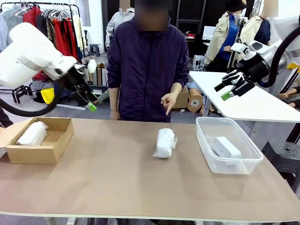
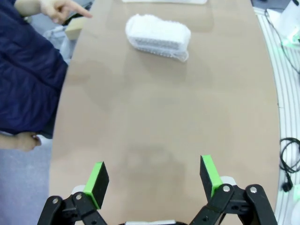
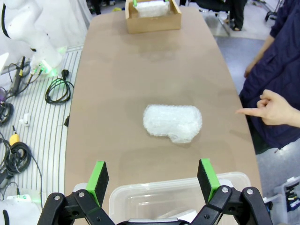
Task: Separate and place wrapped and unwrapped clocks.
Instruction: Pick up the Digital clock indicated by the person.
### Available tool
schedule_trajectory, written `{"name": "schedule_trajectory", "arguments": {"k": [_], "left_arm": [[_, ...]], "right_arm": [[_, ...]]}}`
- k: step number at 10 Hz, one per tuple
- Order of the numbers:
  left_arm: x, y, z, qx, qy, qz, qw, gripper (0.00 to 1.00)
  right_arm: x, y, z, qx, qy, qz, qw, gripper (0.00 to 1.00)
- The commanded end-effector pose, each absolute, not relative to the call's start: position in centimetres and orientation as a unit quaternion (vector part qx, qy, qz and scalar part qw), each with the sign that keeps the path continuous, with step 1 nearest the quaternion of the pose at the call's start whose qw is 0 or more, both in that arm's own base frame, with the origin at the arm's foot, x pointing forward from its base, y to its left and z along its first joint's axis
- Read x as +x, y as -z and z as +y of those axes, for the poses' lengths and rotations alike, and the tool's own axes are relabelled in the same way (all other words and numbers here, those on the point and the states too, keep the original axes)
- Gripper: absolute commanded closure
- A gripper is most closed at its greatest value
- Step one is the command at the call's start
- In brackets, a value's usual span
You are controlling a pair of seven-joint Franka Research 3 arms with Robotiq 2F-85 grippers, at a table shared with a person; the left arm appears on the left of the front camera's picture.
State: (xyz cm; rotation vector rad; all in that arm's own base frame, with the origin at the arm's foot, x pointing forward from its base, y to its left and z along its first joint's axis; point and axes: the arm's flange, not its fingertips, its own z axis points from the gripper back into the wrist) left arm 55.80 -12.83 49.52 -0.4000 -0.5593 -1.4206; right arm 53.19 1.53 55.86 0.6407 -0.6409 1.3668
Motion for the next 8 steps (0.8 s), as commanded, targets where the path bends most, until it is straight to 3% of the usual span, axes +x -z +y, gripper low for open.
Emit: {"name": "schedule_trajectory", "arguments": {"k": [1, 4, 5, 8], "left_arm": [[55.9, -47.8, -15.9, -0.158, 0.648, -0.229, 0.709, 0.00], [56.5, -45.1, -20.7, -0.147, 0.645, -0.221, 0.716, 0.00], [56.5, -45.2, -21.3, -0.183, 0.669, -0.218, 0.687, 0.00], [55.8, -45.0, -20.6, -0.165, 0.650, -0.224, 0.708, 0.00]], "right_arm": [[53.2, -56.0, 1.5, 0.287, -0.610, -0.286, 0.681, 0.00], [53.2, -56.0, 1.5, 0.287, -0.610, -0.286, 0.681, 0.00], [53.2, -56.0, 1.5, 0.287, -0.610, -0.286, 0.681, 0.00], [53.2, -56.0, 1.5, 0.287, -0.610, -0.286, 0.681, 0.00]]}}
